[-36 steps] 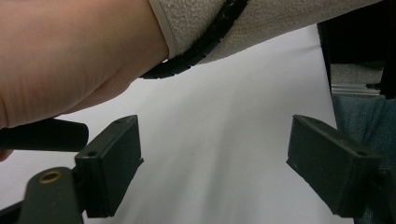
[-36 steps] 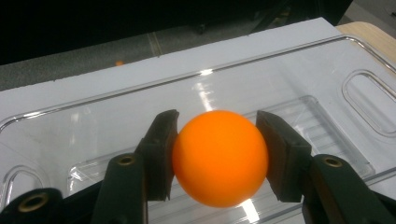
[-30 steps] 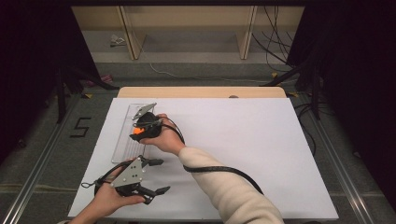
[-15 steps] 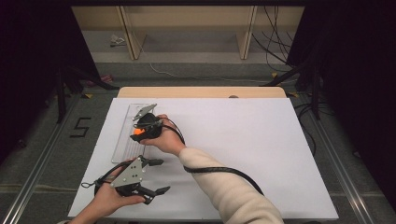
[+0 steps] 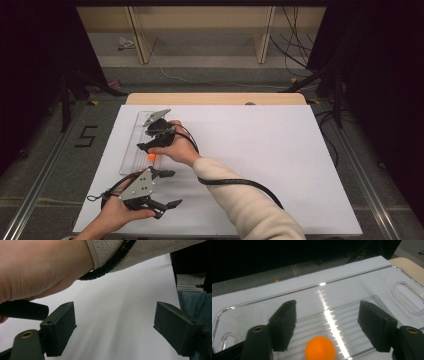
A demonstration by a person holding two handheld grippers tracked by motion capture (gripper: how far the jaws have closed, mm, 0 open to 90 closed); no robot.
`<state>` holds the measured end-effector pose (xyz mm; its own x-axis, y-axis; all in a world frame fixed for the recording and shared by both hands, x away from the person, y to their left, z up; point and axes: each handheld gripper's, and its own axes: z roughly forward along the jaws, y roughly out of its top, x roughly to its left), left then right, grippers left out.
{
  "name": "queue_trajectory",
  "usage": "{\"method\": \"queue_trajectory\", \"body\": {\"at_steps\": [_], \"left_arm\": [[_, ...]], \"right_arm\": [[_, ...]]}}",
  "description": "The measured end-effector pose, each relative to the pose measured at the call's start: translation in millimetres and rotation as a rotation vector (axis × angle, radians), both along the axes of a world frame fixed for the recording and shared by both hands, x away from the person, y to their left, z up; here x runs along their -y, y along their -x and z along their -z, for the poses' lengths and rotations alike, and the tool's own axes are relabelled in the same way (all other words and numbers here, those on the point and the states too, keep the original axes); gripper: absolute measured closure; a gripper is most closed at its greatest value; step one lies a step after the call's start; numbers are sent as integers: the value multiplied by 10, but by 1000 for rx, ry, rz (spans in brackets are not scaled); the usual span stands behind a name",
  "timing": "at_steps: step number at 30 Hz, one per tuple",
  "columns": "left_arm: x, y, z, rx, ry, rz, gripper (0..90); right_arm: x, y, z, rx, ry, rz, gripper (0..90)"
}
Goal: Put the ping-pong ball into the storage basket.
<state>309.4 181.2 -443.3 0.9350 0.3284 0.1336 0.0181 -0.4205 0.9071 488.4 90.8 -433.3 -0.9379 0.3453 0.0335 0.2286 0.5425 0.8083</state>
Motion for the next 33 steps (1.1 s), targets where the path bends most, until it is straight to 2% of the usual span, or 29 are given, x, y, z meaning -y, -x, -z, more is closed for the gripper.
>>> {"method": "queue_trajectory", "body": {"at_steps": [6,9,19,33], "left_arm": [[1,0,1,0,2,-2,170],[0,-1,1,-3,3,-2,170],[-4,-6,0,-3,10,-6,169],[-14,-8,-2,-4,16,-15,169]], "right_arm": [[114,-4,-66,8,-33,26,159],[200,12,-91,16,-45,30,160],[541,36,-129,17,-35,54,160],[1001,148,-183,28,-33,86,160]]}}
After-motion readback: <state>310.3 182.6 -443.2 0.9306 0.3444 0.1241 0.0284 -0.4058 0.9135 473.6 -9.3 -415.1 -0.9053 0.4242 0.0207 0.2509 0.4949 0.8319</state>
